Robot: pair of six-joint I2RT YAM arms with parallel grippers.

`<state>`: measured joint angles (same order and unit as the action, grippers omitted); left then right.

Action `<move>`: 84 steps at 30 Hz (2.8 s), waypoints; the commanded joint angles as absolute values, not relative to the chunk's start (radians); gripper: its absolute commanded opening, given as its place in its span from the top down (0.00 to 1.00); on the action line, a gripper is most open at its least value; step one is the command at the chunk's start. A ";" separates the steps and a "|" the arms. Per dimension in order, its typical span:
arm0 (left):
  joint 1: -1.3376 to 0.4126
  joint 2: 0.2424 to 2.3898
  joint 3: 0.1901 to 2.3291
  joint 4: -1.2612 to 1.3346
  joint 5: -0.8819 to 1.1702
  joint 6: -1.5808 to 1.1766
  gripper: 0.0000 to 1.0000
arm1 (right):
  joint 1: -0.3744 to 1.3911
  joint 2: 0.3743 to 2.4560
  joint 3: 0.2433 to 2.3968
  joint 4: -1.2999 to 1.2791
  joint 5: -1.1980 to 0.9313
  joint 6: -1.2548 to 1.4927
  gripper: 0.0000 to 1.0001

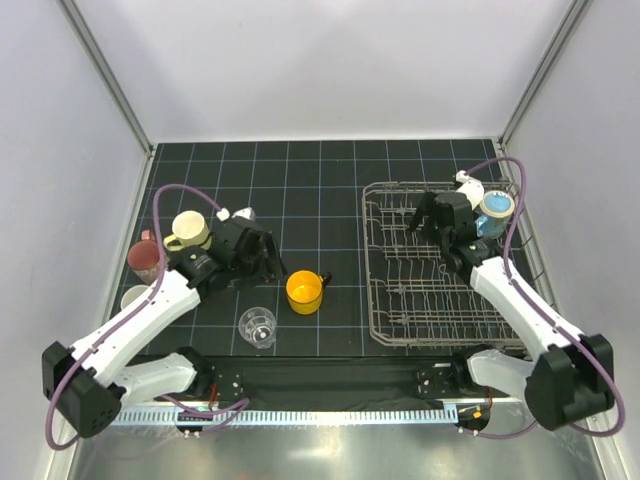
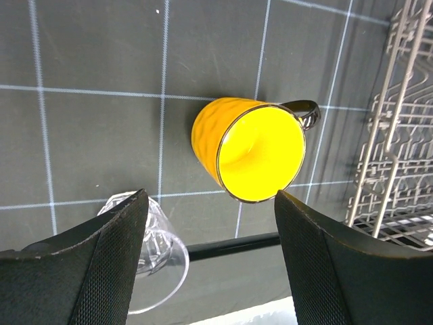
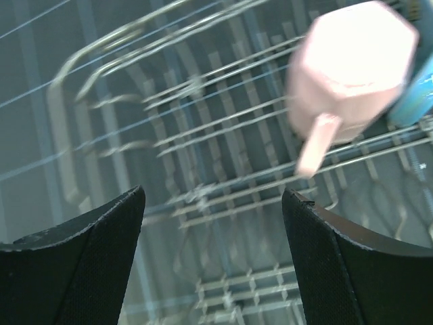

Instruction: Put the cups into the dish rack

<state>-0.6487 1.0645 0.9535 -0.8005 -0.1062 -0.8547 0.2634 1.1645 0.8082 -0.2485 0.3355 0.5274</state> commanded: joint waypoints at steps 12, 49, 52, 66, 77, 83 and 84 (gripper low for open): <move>-0.776 1.232 0.977 -0.729 -0.205 -0.879 0.31 | 0.377 0.936 0.808 -0.380 0.200 0.532 0.18; -0.799 1.208 0.971 -0.532 -0.187 -0.871 1.00 | 0.410 0.927 0.897 -0.509 -0.182 0.439 0.18; -0.801 1.078 0.968 -0.474 -0.202 -0.831 1.00 | 0.437 0.904 0.891 -0.503 -0.256 0.465 0.19; -0.804 0.549 0.588 -0.028 -0.259 -0.672 1.00 | 0.805 0.856 0.966 -0.522 -0.235 0.699 0.21; -0.804 0.370 0.330 0.347 -0.150 -0.517 0.99 | 0.910 0.942 0.996 -0.451 -0.178 1.054 0.26; -0.804 0.322 0.281 0.443 -0.020 -0.396 1.00 | 0.957 0.945 1.008 -0.414 -0.160 1.193 0.26; -0.804 0.315 0.270 0.452 -0.011 -0.388 1.00 | 0.962 0.943 1.002 -0.401 -0.156 1.215 0.26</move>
